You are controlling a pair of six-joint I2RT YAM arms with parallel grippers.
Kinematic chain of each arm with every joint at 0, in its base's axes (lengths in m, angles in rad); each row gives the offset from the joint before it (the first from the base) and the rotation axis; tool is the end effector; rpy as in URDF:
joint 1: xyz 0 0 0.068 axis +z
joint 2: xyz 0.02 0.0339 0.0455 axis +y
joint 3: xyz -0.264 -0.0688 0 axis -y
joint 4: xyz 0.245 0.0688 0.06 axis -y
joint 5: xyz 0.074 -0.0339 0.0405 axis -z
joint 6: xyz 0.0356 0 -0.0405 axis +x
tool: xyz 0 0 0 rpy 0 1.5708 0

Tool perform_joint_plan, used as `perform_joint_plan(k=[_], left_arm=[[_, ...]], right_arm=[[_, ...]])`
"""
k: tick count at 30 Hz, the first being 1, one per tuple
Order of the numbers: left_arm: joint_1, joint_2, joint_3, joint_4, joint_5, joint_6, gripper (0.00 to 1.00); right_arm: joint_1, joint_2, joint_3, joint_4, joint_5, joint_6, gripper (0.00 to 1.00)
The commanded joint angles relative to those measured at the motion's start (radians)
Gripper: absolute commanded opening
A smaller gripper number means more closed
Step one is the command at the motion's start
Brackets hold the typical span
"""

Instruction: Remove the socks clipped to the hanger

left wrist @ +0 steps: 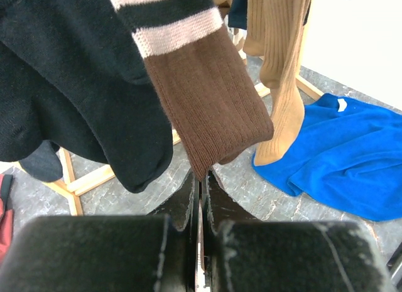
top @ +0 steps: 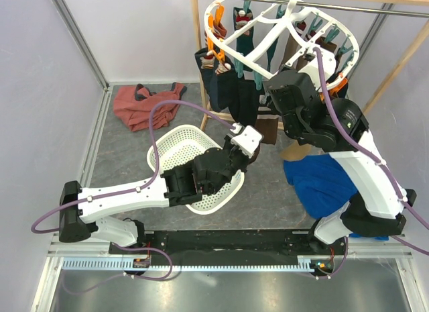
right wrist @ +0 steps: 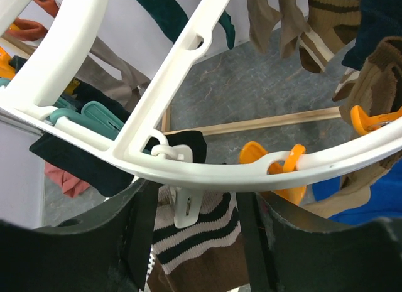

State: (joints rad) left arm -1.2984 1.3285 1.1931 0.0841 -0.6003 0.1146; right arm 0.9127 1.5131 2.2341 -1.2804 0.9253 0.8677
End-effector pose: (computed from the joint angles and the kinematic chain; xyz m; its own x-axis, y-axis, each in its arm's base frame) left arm 0.1030 -0.2939 0.3909 0.0598 0.1366 -0.9888 0.6403 0.7547 0.1430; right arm 0.1632 0.1646 0.5332 -0.2571 0.4178 -0.8714 0.2076 0.9045 0.3725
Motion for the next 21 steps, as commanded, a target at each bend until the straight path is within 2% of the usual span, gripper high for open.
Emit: perform_joint_plan(k=[1,5,11,14,21], left_arm=[[-0.007,-0.008,0.020,0.034,-0.007,0.007,0.02],[-0.001,-0.005,0.048,-0.056,0.089,-0.139,0.02],[0.019,0.006,0.106,-0.173,0.260,-0.318,0.02],[0.056,0.014,0.138,-0.198,0.359,-0.392,0.02],[0.158,0.021,0.197,-0.236,0.548,-0.526,0.02]], right_arm=[[0.002,-0.024,0.025,0.054,-0.021,-0.045,0.60],[0.002,-0.102,-0.059,0.141,-0.114,-0.101,0.66],[0.002,-0.356,-0.442,0.346,-0.230,-0.110,0.71],[0.002,-0.467,-0.545,0.409,-0.287,-0.139,0.72],[0.002,-0.556,-0.669,0.455,-0.402,-0.214,0.70]])
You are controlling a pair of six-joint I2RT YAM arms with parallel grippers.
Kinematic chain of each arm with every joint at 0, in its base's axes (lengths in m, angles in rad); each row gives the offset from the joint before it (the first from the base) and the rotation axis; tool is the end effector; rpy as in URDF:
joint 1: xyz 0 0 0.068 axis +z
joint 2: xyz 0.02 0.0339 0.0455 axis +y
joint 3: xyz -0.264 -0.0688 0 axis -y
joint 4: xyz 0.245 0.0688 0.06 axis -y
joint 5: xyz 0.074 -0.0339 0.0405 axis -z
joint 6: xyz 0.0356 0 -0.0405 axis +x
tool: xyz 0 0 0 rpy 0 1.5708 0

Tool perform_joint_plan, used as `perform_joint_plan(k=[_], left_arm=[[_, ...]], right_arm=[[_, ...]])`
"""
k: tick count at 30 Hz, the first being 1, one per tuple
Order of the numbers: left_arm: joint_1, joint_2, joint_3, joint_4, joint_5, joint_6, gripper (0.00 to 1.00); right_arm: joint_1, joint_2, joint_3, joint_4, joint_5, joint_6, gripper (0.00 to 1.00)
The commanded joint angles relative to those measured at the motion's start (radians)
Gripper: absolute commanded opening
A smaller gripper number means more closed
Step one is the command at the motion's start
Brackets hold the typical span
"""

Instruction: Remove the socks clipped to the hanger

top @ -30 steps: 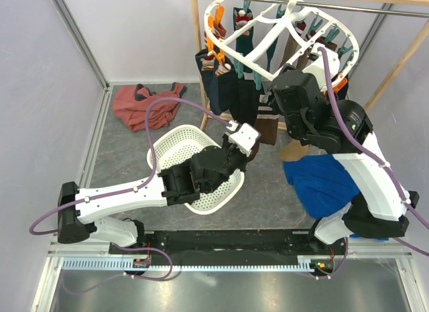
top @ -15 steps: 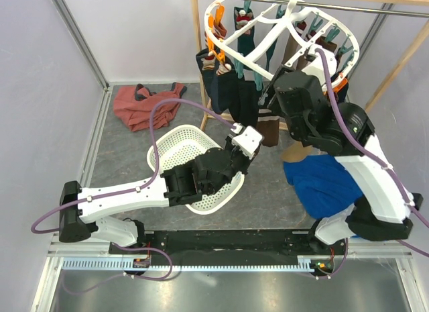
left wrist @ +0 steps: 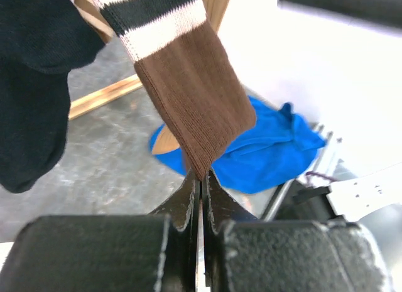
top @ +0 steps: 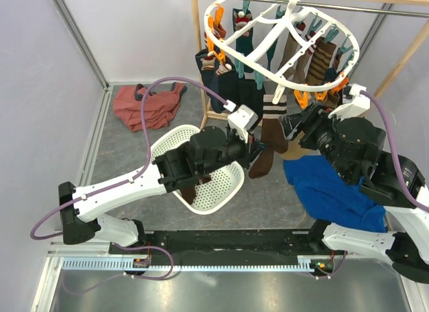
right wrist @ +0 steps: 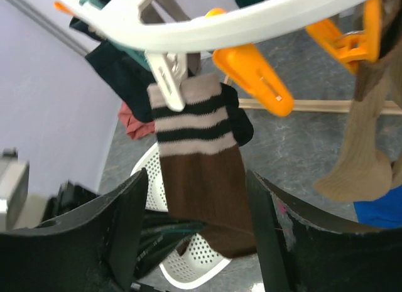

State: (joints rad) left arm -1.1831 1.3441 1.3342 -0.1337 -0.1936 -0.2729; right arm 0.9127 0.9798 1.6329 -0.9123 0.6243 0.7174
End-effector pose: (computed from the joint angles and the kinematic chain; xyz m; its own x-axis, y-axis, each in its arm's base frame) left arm 0.1251 -0.2882 0.4127 -0.2776 -0.0199 -0.9605 0.7910 0.5627 -0.2402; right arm 0.0963 0.0905 0.5029 -0.3130 0.4673 -0.8268 -0.1203 0.8441 0.5226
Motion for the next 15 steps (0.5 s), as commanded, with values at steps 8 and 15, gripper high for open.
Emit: perform_joint_plan(k=[8,15], left_arm=[[0.100,0.007,0.091,-0.020,0.227,-0.233,0.02],[0.102,0.033,0.118,-0.020,0.259,-0.267,0.02]], right_arm=[[0.002,-0.188,-0.310,0.279,-0.279,-0.234,0.72],[0.002,-0.225,-0.398,0.276,-0.248,-0.321,0.75]])
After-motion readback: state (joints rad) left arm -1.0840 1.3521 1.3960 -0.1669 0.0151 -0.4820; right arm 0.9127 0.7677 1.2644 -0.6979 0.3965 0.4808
